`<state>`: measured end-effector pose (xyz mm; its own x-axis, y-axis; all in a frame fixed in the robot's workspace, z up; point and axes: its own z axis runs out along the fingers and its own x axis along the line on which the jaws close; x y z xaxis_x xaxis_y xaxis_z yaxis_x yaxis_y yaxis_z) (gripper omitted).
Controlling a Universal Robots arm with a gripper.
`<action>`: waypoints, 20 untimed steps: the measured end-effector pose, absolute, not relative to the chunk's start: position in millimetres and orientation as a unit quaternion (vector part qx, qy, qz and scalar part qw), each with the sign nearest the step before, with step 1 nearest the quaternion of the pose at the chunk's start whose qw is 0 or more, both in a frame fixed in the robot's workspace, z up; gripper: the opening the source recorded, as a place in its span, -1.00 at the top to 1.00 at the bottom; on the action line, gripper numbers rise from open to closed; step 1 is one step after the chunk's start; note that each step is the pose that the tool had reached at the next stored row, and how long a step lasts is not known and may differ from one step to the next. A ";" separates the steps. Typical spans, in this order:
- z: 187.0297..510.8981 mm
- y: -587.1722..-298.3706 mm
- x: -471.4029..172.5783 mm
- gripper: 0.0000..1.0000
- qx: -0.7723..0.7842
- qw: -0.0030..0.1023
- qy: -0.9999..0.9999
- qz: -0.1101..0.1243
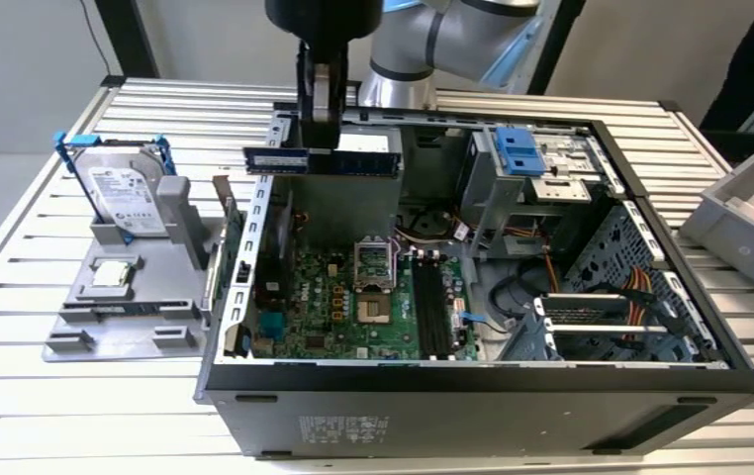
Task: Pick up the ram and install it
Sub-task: 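Pick up the ram and move it above insertion slot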
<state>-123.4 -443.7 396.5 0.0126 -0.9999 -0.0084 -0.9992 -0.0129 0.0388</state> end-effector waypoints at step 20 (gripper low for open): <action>396.4 -443.8 -111.2 1.00 0.720 0.003 -0.694 -0.009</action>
<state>-111.2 -443.8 396.4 0.0358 -0.9993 -0.0080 -0.9992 -0.0359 0.0165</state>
